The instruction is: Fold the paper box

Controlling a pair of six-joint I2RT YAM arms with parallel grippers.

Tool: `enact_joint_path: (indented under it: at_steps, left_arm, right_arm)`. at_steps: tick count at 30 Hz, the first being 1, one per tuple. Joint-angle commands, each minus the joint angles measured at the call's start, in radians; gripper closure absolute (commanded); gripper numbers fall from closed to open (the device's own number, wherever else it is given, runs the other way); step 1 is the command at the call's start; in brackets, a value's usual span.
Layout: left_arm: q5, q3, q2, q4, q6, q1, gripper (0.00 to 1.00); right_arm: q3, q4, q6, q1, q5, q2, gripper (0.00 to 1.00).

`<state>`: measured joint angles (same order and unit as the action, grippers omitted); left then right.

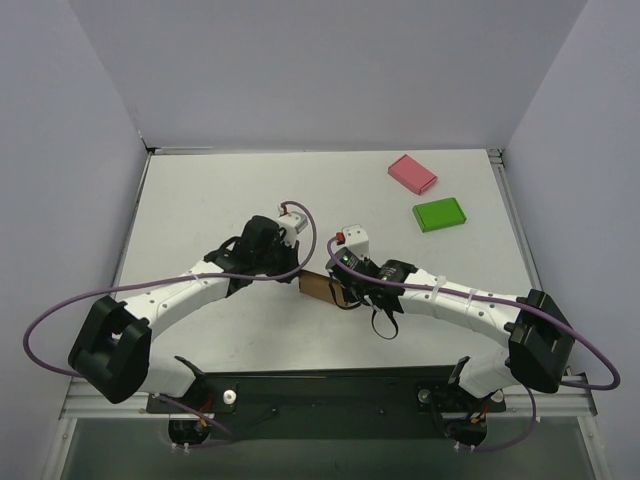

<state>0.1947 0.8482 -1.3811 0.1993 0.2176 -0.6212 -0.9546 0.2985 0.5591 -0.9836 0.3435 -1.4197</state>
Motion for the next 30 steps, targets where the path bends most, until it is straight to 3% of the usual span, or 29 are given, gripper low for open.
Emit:
enact_joint_path:
  at_steps: [1,14,16,20,26,30]
  left_arm:
    - [-0.084,-0.017,0.008,0.103,-0.033,-0.044,1.00]
    - [-0.152,-0.005,0.014,0.106,-0.041,-0.086,1.00]
    - [-0.153,-0.003,0.016,0.101,-0.041,-0.087,1.00]
    - [-0.152,-0.005,0.022,0.091,-0.043,-0.092,1.00]
    - [-0.147,-0.001,0.022,0.074,-0.050,-0.106,1.00]
    - [-0.149,0.005,0.022,0.072,-0.055,-0.112,1.00]
  right_arm:
    - [-0.049,0.028,0.019,-0.009,0.023,-0.007,0.87]
    - [-0.049,0.091,0.055,-0.026,0.083,0.011,0.81]
    - [-0.046,0.094,0.055,-0.026,0.089,0.010,0.82]
    - [-0.061,0.119,0.068,-0.026,0.106,0.005,1.00]
    - [-0.113,0.152,0.068,-0.023,0.091,-0.008,1.00]
    - [-0.136,0.160,0.078,0.013,-0.012,-0.021,1.00]
